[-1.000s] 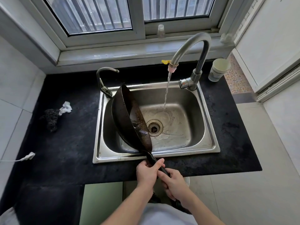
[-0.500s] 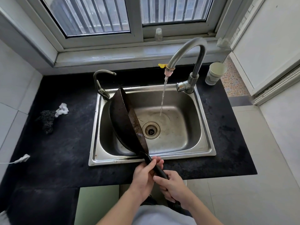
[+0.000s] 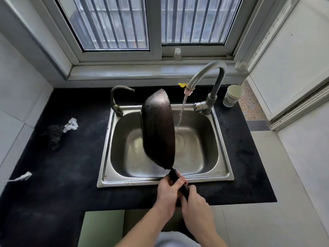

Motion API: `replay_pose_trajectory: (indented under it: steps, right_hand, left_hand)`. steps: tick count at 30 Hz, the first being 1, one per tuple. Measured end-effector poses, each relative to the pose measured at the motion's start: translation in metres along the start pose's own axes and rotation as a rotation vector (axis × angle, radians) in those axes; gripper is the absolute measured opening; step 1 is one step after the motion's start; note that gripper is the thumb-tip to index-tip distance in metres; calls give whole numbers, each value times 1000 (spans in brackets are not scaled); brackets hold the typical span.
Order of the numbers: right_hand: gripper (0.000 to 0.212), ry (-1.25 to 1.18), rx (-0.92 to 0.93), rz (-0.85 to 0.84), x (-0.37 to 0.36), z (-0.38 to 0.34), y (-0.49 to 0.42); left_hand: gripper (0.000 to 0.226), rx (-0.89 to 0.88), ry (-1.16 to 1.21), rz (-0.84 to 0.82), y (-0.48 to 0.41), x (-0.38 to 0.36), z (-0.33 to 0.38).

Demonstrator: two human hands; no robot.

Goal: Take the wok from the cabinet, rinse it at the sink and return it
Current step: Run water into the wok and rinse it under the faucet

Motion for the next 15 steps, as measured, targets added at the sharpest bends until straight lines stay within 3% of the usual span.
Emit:
replay_pose_trajectory:
  steps: [9,15]
  right_hand:
    - [5,-242,23,-8,-6,23,0]
    - [10,-319,34,-23,-2,38,-8]
  left_hand:
    - [15,-42,-282,25,-1,2,-13]
    - [16,-54,-356,36,-5,-8,-19]
Point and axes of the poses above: each hand's wrist, its own y-axis away from the middle knuckle, its own x-axis out of the back of the hand, z = x × y, the point moved 7 cm from there along -y, towards the middle knuckle, and after that the axes turned 3 degrees about -x, right-handed, at the moved point
